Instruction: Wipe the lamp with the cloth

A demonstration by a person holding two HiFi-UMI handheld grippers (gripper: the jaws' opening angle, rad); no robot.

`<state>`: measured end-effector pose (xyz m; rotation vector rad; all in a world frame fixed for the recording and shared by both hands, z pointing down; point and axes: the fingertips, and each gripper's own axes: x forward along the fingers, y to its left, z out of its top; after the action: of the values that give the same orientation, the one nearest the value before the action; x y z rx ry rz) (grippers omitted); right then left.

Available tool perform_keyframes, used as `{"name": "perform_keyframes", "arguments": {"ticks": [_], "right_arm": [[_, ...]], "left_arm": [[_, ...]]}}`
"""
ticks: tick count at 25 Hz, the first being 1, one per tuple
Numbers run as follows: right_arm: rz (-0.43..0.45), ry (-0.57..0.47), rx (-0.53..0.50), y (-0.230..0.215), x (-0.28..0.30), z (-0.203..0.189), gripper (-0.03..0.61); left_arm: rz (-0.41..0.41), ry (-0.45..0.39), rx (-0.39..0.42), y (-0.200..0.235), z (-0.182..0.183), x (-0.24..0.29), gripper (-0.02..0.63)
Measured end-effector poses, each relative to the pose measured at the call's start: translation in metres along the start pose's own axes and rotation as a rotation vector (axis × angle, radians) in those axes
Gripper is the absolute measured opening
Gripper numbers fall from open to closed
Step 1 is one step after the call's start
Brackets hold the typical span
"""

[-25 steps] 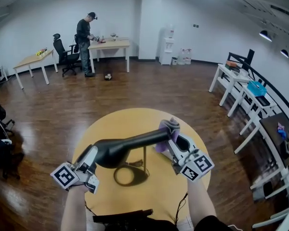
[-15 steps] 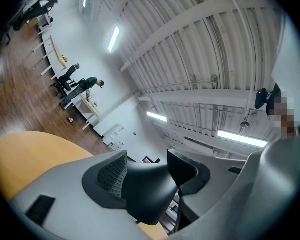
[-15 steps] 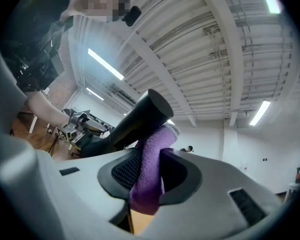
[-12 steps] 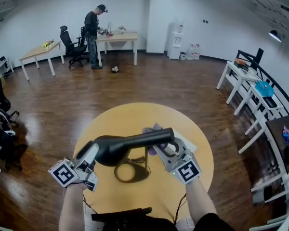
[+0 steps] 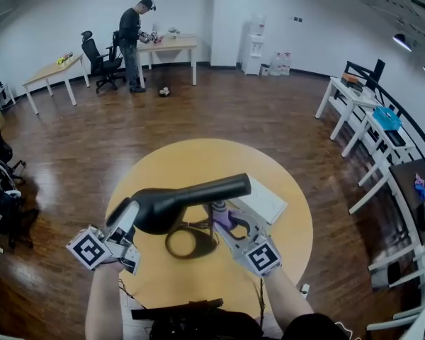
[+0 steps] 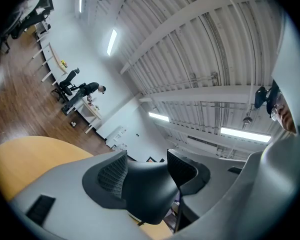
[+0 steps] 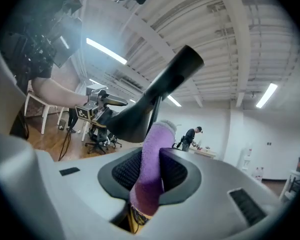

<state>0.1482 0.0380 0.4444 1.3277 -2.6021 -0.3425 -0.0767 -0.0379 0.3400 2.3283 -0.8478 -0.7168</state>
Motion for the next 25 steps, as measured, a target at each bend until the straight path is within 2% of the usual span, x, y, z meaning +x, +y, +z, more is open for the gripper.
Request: {"name": "perform_keyframes", "arguments": {"ticks": [7,12,18,22,25], "right_arm": [[-0.032,0.11,0.133,0.012,0.0,-0.063,0.089],[-0.033,0.234,0.221,0.027,0.005,-0.117,0.089],[-0.024,0.473,0.262,0.047,0.007,-0.208,0.089],[-0.046,0.71,0.294,0.058,0.004,-0.262,0.089],[-0.048,0.821,0.323,0.06,0.003,-0.275,0.089]], "left_arm": [[-0.016,0.003,0.004,-0.008,0.0,0.004,0.233],[-0.007,0.01,-0.015,-0.008,0.001,0.003,0.233],[0.0,0.038,-0.004,-0.008,-0.004,0.004,0.233],[0.002,0.043,0.006,-0.007,-0.002,0.006,0.233],[0.015,0.036,0.002,-0.004,-0.002,0.005,0.233]]}}
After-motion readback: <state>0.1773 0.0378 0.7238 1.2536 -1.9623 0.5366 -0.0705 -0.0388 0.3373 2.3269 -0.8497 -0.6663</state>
